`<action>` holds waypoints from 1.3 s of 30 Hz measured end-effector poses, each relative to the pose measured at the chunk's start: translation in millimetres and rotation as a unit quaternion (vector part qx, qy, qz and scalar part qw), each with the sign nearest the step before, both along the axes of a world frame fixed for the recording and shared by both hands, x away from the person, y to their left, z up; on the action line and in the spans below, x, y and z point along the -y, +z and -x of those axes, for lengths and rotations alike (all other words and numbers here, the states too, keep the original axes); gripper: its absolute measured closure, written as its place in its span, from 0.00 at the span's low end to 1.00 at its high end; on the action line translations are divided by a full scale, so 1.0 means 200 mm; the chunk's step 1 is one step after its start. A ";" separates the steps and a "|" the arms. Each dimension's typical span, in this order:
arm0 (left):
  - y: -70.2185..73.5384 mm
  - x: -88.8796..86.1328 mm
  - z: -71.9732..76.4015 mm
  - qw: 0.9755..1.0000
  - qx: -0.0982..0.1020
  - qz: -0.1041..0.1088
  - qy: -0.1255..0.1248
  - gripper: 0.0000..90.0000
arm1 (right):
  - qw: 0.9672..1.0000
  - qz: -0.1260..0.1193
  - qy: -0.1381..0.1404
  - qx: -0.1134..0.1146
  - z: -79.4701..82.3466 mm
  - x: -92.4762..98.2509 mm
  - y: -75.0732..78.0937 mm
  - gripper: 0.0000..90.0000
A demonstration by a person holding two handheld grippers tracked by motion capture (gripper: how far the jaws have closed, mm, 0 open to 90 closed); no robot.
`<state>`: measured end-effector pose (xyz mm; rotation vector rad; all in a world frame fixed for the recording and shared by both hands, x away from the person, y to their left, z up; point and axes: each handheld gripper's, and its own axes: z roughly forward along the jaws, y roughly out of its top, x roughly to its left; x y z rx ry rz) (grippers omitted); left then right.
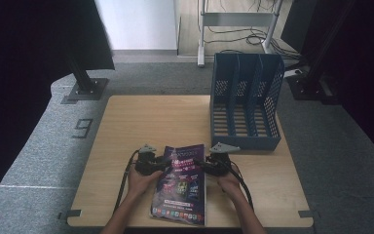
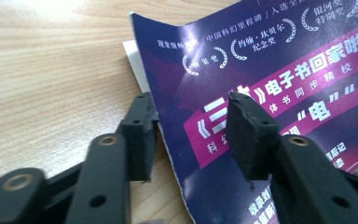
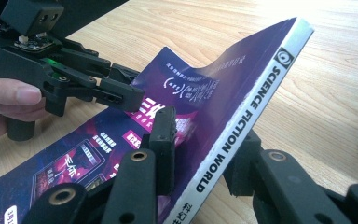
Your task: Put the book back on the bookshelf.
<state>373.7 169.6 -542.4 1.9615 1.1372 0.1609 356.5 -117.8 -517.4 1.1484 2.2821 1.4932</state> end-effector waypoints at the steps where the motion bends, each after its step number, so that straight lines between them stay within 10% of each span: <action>1: 0.00 0.00 0.00 1.000 0.002 0.001 0.000 0.66 | 1.000 0.000 0.000 0.001 0.00 0.00 0.00 0.76; 19: 0.07 -0.05 0.02 0.997 0.019 0.074 -0.019 0.70 | 1.000 0.002 -0.002 0.009 0.01 0.01 0.02 0.76; 30: 0.08 -0.05 0.03 0.998 0.037 0.045 -0.008 0.93 | 1.000 -0.004 0.002 0.015 0.02 0.00 0.03 0.77; 39: 0.05 -0.04 0.02 0.998 0.021 0.057 -0.019 0.74 | 1.000 -0.004 0.001 0.015 0.02 0.00 0.03 0.77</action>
